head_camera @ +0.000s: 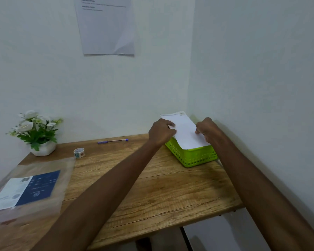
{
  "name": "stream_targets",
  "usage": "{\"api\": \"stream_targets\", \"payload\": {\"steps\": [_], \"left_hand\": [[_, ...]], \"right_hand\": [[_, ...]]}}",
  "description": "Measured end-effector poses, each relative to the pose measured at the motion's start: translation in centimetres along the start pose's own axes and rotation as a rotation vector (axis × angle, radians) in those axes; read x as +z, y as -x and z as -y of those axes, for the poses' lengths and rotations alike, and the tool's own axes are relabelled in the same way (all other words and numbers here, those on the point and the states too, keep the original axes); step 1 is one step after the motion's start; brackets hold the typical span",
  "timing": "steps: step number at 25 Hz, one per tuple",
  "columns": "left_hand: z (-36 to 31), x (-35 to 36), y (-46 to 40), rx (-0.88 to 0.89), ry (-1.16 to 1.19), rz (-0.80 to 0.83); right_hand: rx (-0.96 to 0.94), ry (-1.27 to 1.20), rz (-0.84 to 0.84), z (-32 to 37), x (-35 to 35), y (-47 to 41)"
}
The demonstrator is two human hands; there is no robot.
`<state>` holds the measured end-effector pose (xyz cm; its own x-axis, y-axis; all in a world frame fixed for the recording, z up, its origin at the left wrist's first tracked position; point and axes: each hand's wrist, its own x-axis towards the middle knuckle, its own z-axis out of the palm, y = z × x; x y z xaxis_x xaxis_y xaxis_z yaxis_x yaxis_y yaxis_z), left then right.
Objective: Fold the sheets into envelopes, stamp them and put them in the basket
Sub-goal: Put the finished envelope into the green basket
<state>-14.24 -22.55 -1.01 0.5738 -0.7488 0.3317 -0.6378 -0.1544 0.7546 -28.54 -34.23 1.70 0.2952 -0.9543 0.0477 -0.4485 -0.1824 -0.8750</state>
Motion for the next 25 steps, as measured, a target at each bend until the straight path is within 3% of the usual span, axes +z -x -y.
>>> {"api": "stream_targets", "payload": {"steps": [5,11,16,25], "left_hand": [[0.5,1.8,-1.4,0.054,-0.403,0.137],[-0.3,2.7,-2.0,0.11,-0.615,0.34],[-1.5,2.2,-2.2,0.141,-0.664,0.659],[-2.2,3.0,-3.7,0.067,-0.822,0.818]], "right_hand": [[-0.029,0.274,-0.017,-2.0,0.9,-1.6],[-0.073,0.47,0.03,-2.8,1.7,-2.1],[-0.092,0.603,0.043,-2.8,2.0,-1.6],[-0.108,0.873,-0.008,-3.0,2.7,-1.0]]}}
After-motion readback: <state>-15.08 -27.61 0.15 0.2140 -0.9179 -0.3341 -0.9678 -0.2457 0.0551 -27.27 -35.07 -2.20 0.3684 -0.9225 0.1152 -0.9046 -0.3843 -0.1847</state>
